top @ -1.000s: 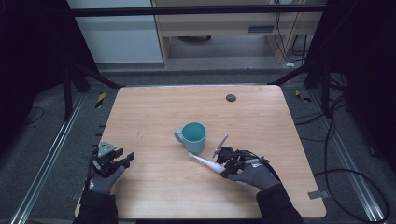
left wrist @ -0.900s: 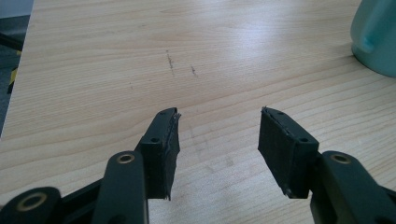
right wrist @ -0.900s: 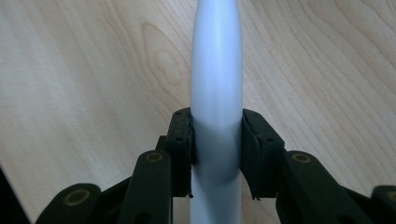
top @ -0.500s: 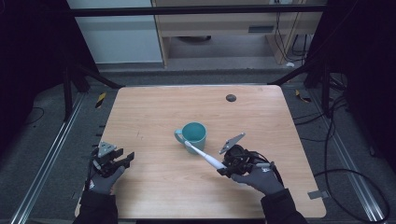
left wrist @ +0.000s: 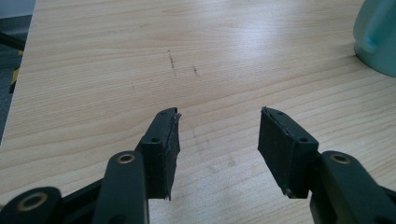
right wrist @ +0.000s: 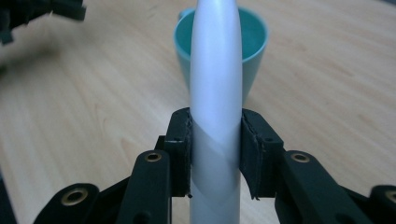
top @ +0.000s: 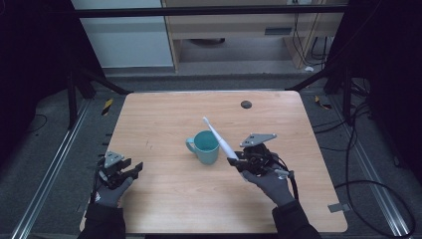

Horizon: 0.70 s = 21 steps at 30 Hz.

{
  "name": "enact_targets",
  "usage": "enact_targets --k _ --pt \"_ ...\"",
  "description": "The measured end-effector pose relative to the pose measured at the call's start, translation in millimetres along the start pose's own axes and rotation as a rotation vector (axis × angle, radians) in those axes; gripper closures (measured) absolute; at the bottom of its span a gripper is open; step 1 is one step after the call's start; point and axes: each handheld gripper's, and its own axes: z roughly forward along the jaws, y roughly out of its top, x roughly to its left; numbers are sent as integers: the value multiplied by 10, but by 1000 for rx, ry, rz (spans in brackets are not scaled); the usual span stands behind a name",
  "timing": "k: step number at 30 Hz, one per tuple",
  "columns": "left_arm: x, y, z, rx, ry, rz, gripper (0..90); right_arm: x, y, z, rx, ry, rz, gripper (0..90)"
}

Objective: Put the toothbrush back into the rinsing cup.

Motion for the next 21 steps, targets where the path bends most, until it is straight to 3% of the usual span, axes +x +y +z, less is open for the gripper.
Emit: enact_targets --k 8,21 --pt "3 -1 0 -1 0 -1 475 -42 149 27 -129 -57 94 664" --pt "9 -5 6 2 -2 0 476 -31 344 131 -287 -115 173 664"
